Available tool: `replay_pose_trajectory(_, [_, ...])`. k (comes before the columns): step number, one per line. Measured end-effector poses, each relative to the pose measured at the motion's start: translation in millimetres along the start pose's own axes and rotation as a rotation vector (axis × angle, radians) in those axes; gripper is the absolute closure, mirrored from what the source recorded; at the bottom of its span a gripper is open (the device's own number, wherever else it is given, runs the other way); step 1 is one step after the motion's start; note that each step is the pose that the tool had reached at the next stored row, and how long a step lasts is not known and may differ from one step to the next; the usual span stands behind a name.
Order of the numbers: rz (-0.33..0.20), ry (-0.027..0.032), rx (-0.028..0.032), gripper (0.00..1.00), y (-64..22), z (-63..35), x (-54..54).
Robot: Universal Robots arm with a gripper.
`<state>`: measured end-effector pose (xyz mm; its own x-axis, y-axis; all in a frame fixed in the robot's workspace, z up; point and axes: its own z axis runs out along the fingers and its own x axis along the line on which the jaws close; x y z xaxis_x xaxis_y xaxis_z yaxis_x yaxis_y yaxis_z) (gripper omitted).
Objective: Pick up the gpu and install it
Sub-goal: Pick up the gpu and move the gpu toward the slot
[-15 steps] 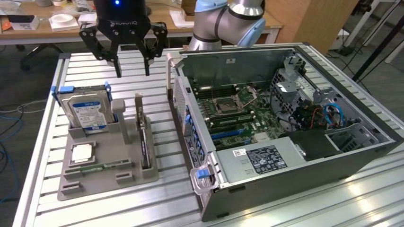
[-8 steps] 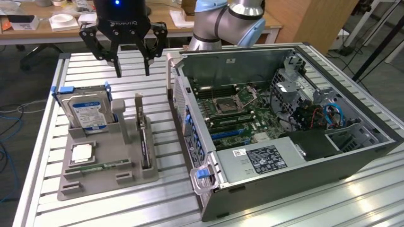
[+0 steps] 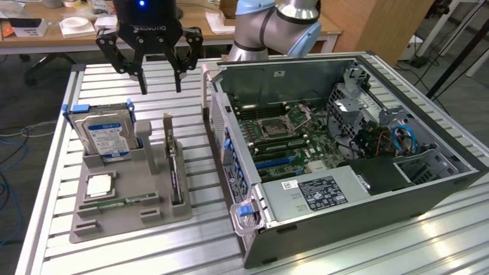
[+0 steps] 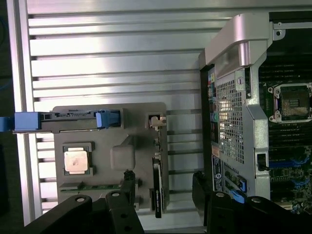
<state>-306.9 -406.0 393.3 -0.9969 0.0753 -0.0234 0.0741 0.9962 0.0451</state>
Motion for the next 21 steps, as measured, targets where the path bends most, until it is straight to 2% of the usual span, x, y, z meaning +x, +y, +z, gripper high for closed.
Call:
replay_pose_trajectory(15, [0.000, 0.0000, 0.0008, 0.41, -5.1, -0.2, -0.4])
replay_pose_trajectory(17, [0.000, -0.0001, 0.0018, 0.41, -11.6, -0.6, 1.6])
replay_pose_trajectory(21, [0.000, 0.0000, 0.0019, 0.41, -12.3, -0.6, 1.9])
